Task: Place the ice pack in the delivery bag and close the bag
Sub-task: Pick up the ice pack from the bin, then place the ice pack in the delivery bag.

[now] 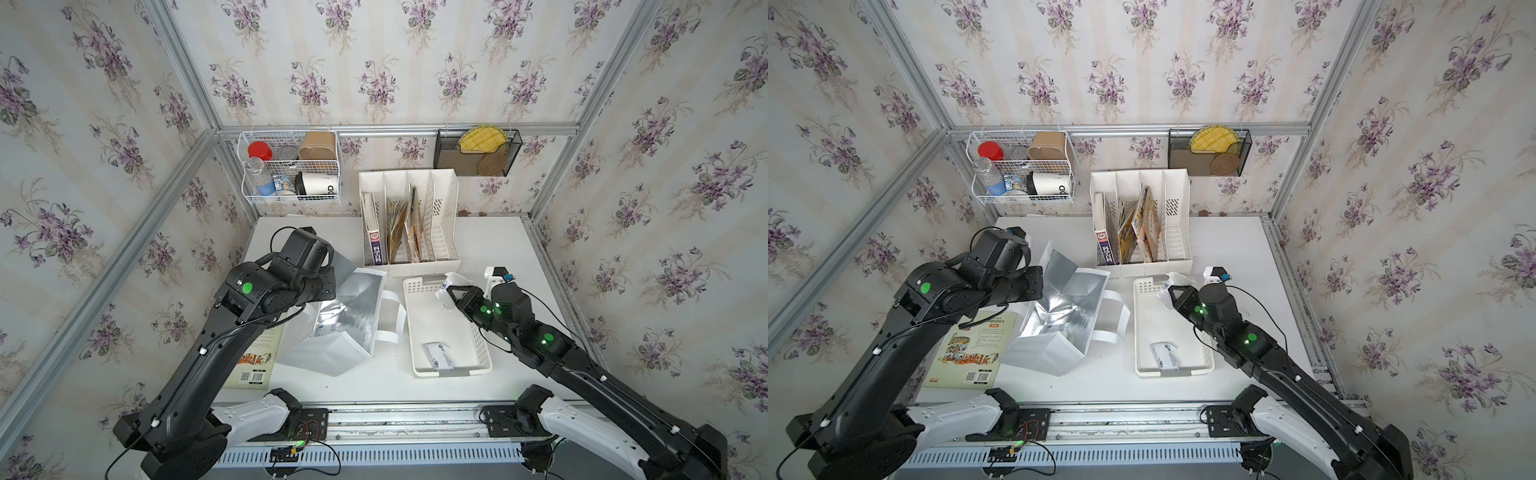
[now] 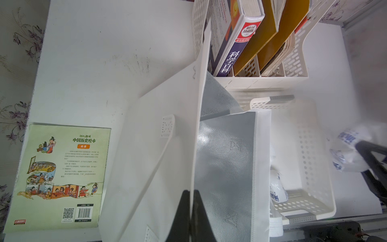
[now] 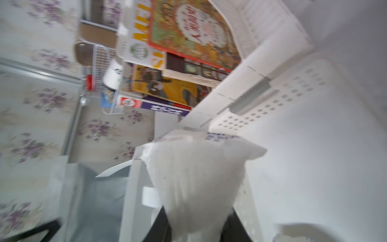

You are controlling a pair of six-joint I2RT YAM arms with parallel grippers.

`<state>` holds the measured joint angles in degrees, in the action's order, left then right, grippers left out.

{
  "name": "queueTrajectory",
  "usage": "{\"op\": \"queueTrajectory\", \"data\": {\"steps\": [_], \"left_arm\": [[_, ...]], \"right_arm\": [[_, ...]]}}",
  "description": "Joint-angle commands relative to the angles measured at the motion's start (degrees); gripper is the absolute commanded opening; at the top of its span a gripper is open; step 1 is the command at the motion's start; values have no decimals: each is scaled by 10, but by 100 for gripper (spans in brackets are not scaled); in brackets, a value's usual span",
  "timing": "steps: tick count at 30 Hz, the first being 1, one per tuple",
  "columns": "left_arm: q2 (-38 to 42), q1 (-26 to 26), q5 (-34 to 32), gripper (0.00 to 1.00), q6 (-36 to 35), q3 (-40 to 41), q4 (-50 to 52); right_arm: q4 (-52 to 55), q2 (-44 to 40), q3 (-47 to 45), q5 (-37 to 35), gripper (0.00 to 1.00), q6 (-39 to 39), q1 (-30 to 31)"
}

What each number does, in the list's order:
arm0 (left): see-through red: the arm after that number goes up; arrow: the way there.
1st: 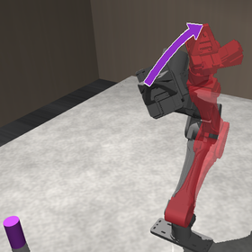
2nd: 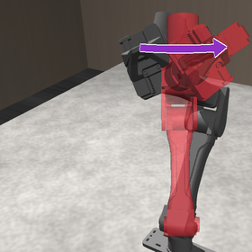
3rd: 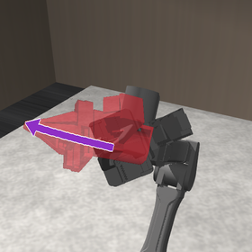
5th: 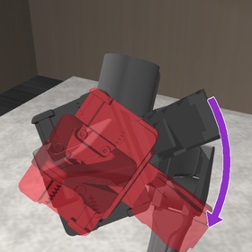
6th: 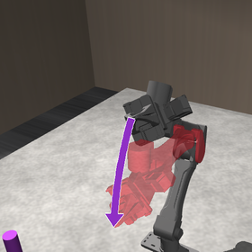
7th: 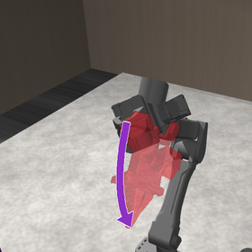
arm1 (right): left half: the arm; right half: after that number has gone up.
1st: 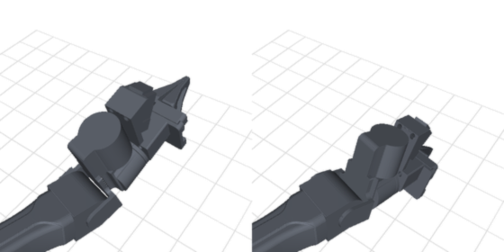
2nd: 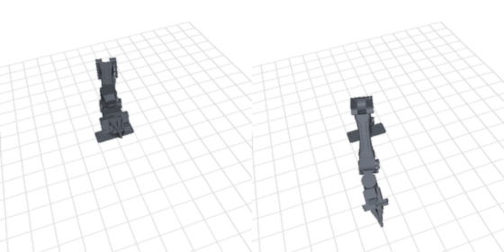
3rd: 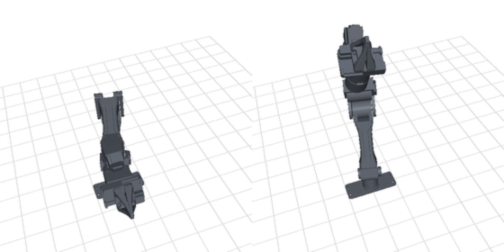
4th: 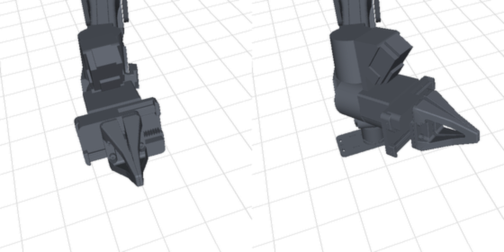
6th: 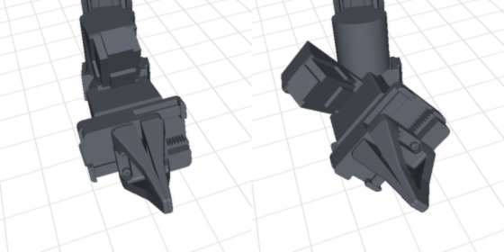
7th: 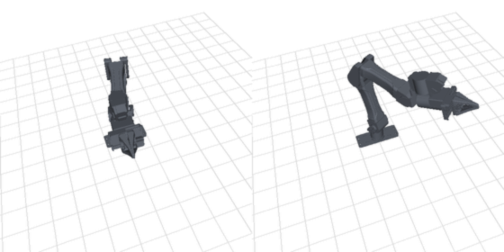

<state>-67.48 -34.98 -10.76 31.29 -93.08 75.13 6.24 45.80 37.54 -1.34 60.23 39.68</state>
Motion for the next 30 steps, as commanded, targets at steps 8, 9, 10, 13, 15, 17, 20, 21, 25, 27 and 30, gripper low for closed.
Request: {"op": "queueTrajectory", "data": {"steps": [8, 9, 10, 13, 15, 17, 20, 21, 25, 27, 30], "left_arm": [[-1, 0, 18, 0, 7, 1, -19], [-1, 0, 19, 0, 8, 0, -19], [-1, 0, 21, 0, 9, 0, -19], [-1, 0, 25, 0, 12, 1, -18], [0, 0, 30, 0, 12, 2, -17], [2, 0, 28, 0, 12, 1, -16], [4, 0, 28, 0, 13, 0, -17], [4, 0, 28, 0, 13, -1, -17], [5, 0, 28, 0, 13, 0, -16], [5, 0, 25, 0, 13, 1, -14], [6, 0, 23, 0, 13, 0, -15]], "right_arm": [[-54, 158, 198, 3, 0, -221, 224], [-32, 185, 227, 4, 0, -228, 233], [-12, 214, 252, 2, 0, -231, 238], [38, 281, 303, -14, 0, -231, 244], [50, 314, 328, -6, 0, -230, 245], [56, 355, 360, 10, 0, -237, 252], [70, 401, 400, 13, 3, -244, 263], [75, 414, 412, 13, 5, -246, 265], [83, 452, 433, 9, 11, -239, 269], [84, 463, 441, 15, 19, -239, 269], [92, 473, 452, 16, 41, -243, 269]]}}
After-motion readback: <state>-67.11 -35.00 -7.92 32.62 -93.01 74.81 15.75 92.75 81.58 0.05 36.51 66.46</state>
